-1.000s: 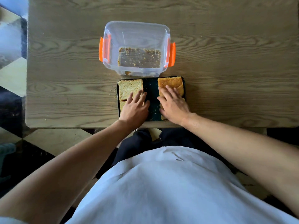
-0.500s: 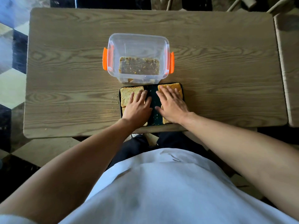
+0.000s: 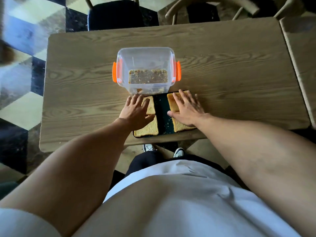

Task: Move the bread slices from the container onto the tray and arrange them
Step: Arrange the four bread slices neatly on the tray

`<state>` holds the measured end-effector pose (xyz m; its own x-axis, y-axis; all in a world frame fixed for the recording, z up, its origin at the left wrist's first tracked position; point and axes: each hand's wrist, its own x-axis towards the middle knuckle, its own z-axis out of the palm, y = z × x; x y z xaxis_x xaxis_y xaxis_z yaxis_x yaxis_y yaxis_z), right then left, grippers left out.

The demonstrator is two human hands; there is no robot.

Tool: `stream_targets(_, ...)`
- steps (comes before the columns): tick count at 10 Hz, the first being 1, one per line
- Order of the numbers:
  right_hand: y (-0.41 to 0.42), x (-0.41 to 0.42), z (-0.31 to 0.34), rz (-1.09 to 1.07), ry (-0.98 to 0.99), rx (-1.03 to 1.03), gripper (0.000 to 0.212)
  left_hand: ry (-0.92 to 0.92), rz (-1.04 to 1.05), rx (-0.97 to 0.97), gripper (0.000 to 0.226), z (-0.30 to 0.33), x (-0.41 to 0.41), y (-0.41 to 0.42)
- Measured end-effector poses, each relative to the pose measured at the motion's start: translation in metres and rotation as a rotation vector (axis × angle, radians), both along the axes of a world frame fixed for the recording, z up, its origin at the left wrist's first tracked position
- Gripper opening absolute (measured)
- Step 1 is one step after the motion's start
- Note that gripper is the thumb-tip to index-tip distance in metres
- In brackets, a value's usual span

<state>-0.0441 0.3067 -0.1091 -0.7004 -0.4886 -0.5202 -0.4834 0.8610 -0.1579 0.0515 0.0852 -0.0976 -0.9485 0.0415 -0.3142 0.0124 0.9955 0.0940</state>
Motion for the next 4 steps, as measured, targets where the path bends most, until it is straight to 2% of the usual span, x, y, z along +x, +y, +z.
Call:
stream_targets(1,0.004,0.002,0.001,0.017,-0.017,-0.008,0.089,-0.046,0.126,-0.007,0.075,0.008,0.011,0.014)
stream_targets(2,0.006,0.004,0.004,0.047,-0.048,-0.025,0.090,-0.016,0.234,0.024,0.074,0.013,0.016,0.036)
stream_targets(4,0.015,0.011,0.004,0.080,-0.047,-0.008,0.090,-0.011,0.326,0.011,0.080,0.009,0.030,0.050)
